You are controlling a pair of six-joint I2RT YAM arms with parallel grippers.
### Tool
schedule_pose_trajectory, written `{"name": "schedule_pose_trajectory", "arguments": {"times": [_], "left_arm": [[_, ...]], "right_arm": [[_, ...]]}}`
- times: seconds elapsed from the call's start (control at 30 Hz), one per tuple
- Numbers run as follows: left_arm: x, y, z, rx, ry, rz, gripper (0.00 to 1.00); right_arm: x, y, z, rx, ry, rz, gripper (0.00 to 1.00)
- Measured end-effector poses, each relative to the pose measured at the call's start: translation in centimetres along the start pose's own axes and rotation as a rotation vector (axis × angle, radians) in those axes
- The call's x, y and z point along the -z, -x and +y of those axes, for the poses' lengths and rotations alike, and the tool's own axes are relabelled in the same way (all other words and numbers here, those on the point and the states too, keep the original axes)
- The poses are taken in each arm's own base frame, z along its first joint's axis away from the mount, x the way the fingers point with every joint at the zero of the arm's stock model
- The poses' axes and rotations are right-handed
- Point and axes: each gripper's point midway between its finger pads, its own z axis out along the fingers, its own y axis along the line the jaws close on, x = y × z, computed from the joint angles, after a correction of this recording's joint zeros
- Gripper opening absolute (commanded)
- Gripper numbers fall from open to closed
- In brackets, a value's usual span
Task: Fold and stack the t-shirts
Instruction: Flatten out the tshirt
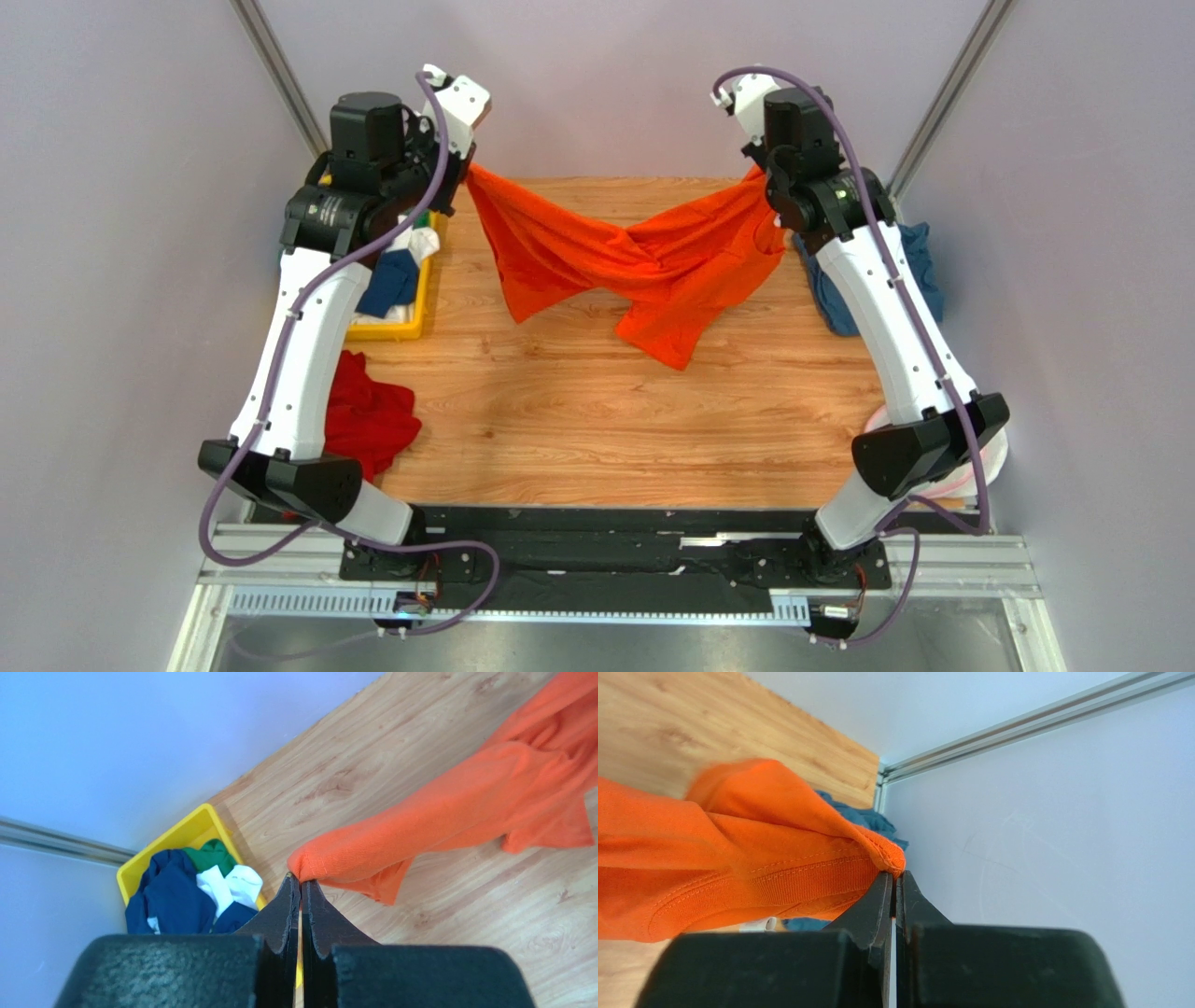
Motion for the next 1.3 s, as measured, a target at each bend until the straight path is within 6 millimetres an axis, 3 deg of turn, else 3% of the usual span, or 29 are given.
{"name": "schedule_pose_trajectory", "arguments": {"times": [0.17,0.3,0.47,0.67,0.77,0.83,0.97,1.1,1.23,1.3], "left_arm": [[-0.1,-0.9,0.2,0.033,-0.001,0.037,0.0],[1.2,-1.4,-0.7,0.04,-0.033,0.053,0.0],[6.4,-1.0,-2.1,0.031,-0.052,0.013,0.0],[14.7,1.5,-2.7,-0.002,0.003,-0.153,0.0],[17.1,2.2,-2.8,-0.014,0.031,-0.209,0.0],[17.5,2.4,-2.5,-0.017,0.05,-0.219,0.0],[14.2,1.9,-1.4,-0.017,0.068,-0.162,0.0],[6.1,-0.9,-0.7,-0.01,0.032,-0.023,0.0],[-3.8,-7.2,-1.4,0.008,-0.052,0.186,0.0],[-7.7,-10.8,-2.1,0.018,-0.096,0.287,0.0]], "right_arm": [[0.5,0.5,-2.2,-0.005,-0.029,-0.031,0.0],[2.6,0.3,-2.2,0.014,0.046,-0.061,0.0],[8.4,-0.7,-3.2,0.02,0.128,-0.133,0.0],[15.8,-1.8,-7.0,-0.042,0.088,-0.262,0.0],[17.4,-2.3,-7.8,-0.061,0.072,-0.291,0.0],[17.6,-2.4,-7.9,-0.065,0.069,-0.295,0.0],[14.9,-2.9,-5.3,-0.03,0.111,-0.238,0.0],[9.6,-3.5,-0.6,0.031,0.191,-0.141,0.0],[2.9,-5.5,5.9,0.103,0.303,-0.001,0.04],[0.1,-6.9,9.1,0.132,0.358,0.072,0.16]]}}
